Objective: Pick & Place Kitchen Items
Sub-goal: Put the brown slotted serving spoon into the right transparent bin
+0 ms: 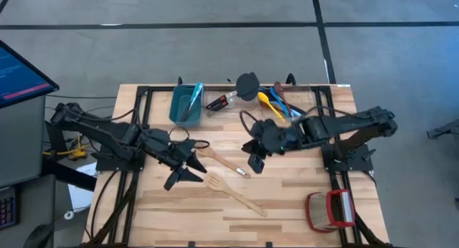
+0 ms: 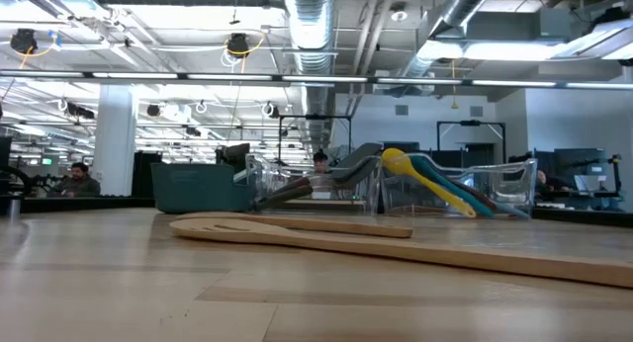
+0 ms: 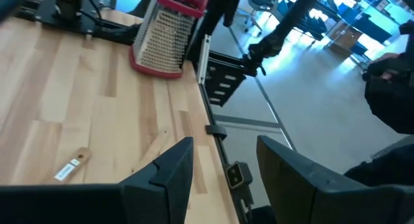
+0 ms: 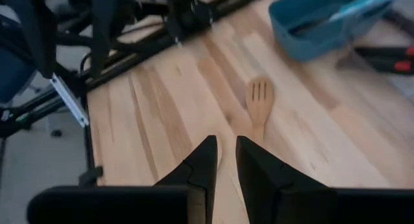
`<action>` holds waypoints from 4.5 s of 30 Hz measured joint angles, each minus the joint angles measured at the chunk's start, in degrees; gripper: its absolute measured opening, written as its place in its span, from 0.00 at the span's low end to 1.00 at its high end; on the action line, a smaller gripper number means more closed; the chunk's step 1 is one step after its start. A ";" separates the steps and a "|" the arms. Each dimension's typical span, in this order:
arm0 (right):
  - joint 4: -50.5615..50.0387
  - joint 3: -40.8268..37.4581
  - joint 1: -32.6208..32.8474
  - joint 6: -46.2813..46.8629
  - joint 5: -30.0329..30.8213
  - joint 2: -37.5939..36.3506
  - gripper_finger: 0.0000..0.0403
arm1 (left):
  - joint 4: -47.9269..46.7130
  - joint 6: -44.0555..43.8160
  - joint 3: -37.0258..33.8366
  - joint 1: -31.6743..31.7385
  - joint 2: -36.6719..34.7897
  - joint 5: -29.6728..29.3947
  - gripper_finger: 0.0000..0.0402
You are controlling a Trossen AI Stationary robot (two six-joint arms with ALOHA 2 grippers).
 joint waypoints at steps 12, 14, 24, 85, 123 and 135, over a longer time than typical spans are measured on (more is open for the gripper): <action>2.16 0.00 9.01 0.05 9.84 0.02 0.13 | 0.09 0.46 0.00 0.85 0.00 -0.37 0.40; 2.16 0.00 9.27 0.05 9.85 0.02 0.13 | 0.11 0.46 0.00 1.10 0.00 -0.37 0.40; 2.09 -0.01 8.47 -6.13 9.73 0.02 0.13 | 0.26 0.50 0.00 1.14 0.00 -0.37 0.40; -19.98 -0.07 3.02 1.58 -0.97 10.33 0.13 | -16.28 20.32 0.07 16.71 13.33 6.79 0.40; -5.52 -0.04 -3.89 -1.94 -15.89 22.73 0.13 | -28.32 21.26 0.00 18.01 2.01 -2.54 0.40; -0.96 1.96 -11.21 1.39 -21.73 22.73 0.13 | -28.72 13.48 0.05 17.86 -14.70 -3.44 0.40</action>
